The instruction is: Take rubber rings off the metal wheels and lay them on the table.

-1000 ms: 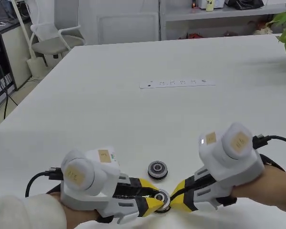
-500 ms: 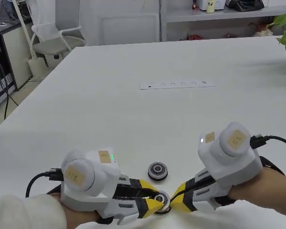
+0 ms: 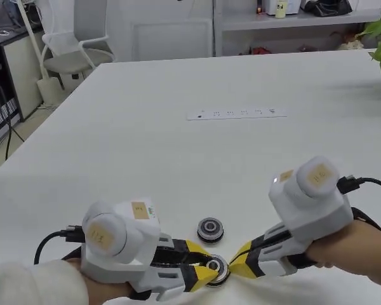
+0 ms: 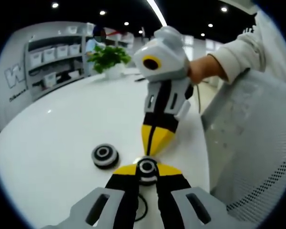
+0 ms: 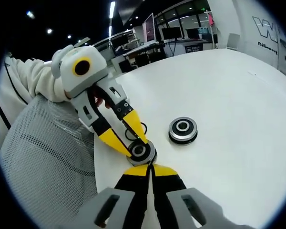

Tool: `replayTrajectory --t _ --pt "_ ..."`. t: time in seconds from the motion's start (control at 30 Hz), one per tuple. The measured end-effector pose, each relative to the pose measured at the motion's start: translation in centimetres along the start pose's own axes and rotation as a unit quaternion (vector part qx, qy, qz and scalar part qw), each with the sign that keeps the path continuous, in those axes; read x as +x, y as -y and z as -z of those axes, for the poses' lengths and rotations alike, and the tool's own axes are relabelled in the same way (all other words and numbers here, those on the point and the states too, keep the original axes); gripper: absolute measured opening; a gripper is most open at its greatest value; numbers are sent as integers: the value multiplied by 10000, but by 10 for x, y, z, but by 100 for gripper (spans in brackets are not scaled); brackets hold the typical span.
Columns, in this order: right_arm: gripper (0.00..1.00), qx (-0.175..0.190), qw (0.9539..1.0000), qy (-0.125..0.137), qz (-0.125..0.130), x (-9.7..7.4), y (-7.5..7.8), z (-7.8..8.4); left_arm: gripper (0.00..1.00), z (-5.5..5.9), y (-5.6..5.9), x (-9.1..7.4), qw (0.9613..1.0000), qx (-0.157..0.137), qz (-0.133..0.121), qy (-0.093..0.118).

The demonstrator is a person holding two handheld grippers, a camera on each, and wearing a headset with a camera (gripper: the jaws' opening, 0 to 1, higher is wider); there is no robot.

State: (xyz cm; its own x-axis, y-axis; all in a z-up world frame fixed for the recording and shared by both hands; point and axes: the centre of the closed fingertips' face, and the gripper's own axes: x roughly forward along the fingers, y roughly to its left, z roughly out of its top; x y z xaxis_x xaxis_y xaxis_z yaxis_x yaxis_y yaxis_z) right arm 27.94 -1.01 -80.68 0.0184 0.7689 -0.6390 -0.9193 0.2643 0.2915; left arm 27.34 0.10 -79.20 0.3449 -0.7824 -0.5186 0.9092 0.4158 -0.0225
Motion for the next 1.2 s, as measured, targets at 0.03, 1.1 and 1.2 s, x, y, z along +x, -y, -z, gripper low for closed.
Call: replayTrajectory --t 0.03,1.1,1.2 --pt "0 73 10000 32 -10 -1 0 -1 15 0 0 0 10000 -3 -1 0" --pt "0 601 9976 307 -156 -3 -4 -10 14 0 -1 0 10000 29 -30 42" --pt "0 609 9975 311 -159 -4 -4 -11 14 0 -1 0 10000 27 -30 42"
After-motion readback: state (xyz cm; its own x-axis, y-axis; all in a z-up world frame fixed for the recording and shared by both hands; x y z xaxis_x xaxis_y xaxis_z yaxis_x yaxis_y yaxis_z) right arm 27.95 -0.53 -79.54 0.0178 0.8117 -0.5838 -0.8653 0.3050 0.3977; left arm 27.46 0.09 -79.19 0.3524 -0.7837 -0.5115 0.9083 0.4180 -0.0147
